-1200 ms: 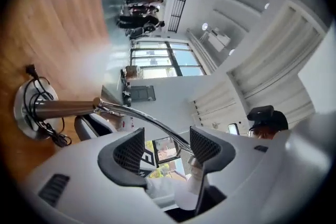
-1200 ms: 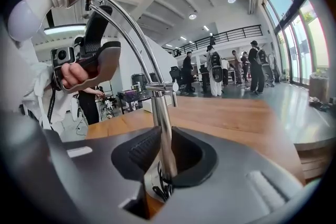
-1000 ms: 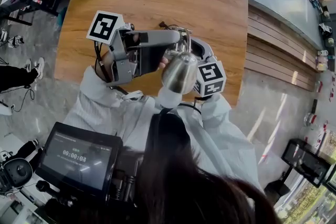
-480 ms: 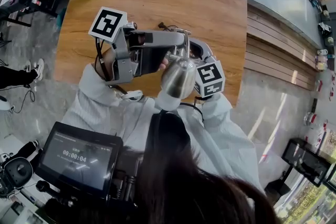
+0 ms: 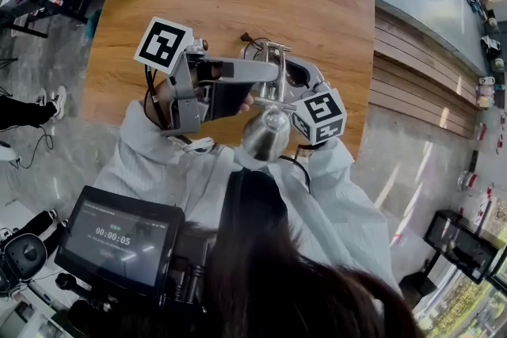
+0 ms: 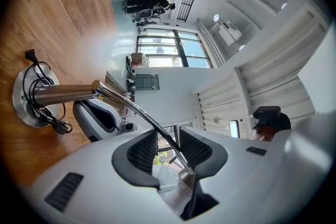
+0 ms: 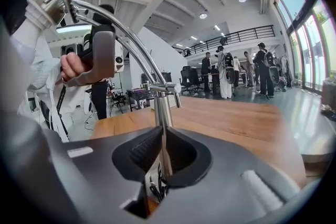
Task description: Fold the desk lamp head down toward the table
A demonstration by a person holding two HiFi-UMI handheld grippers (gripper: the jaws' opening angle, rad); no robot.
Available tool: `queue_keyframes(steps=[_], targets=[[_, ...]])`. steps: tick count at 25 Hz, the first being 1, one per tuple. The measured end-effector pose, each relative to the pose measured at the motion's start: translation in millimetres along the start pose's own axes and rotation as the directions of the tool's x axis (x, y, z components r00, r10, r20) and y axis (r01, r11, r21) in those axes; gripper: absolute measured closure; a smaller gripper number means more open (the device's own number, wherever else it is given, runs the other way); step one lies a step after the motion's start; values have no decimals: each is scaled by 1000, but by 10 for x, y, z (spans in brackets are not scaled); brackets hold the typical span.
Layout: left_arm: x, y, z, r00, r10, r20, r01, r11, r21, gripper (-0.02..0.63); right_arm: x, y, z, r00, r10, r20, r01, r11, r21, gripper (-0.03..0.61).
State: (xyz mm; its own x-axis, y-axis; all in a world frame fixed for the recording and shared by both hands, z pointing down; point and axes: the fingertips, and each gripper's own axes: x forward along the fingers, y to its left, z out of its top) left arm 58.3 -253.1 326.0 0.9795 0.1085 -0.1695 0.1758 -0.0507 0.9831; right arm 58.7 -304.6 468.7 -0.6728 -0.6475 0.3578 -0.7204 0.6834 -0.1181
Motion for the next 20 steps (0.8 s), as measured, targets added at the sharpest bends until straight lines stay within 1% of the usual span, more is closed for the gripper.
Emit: queue_keyframes(steps=[4,8,10,13,15,18,20], targets=[[-48,57,-107,999,45,-18,-44,996,81,488,16,16,31,1000,18,4,-18,1000,15,552],[-96,217,-224,993,112,-37,-103,977,187,502,23,24,49,999,37,3,-37,999,24,552],[-109,353,-272,984,172,-47,-156,959,238,521,19,16,50,999,46,6,-47,998,35,552],[-134,594,-296,962,269,-49,-236,909,342,551,10,-6,36,998,59,13,-60,997,54,551],[-168,709,-310,960,277,-40,-244,899,365,560,19,-3,36,998,67,15,-68,996,60,549],[-169,742,-317,967,255,-27,-222,886,408,565,24,11,53,997,80,16,-81,995,60,548],[-157,762,-321,967,252,-27,-214,869,445,565,15,14,54,996,88,14,-89,994,59,548]])
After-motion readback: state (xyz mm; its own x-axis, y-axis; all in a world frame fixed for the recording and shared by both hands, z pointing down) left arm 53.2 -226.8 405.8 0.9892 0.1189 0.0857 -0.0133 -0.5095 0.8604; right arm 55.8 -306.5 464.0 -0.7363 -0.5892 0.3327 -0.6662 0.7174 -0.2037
